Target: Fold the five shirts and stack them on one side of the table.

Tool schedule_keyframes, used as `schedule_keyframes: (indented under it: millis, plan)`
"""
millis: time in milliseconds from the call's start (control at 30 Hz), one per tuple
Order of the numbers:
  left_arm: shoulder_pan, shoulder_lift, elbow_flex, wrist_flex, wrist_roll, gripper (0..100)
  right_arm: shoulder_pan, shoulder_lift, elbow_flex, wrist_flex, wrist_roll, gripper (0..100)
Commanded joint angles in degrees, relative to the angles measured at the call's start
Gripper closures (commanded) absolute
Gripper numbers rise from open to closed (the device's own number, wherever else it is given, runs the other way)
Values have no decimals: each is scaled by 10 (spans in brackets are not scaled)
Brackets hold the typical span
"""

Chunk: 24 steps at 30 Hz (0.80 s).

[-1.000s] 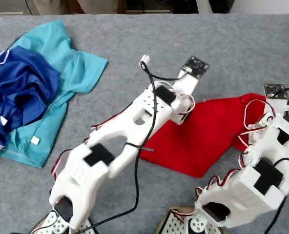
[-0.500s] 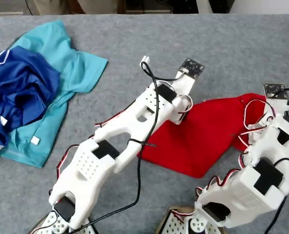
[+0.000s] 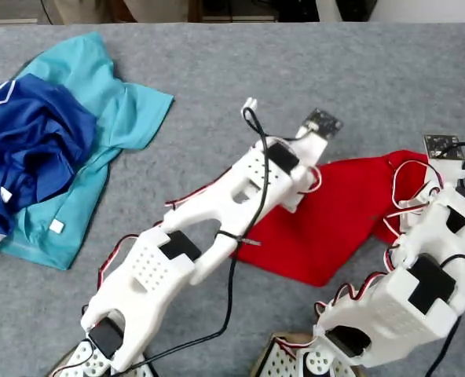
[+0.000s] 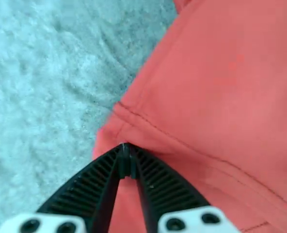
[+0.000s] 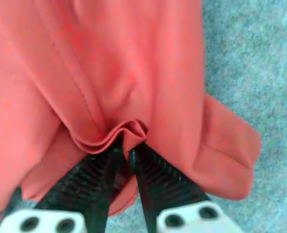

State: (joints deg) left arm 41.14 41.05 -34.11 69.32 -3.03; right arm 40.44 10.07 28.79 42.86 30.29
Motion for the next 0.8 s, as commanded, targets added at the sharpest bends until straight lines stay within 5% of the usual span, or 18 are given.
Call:
schedule_keyframes:
  millis: [0,333,767]
  plan:
    - [-14,-3,-91,26,6,979,-3,-18,2,-10,-5,990]
    - [-67,17,-117,25,84,824,-3,-18,3,-10,-5,990]
    - [-38,110,-182,56,104,822,-4,-18,3,-10,-4,990]
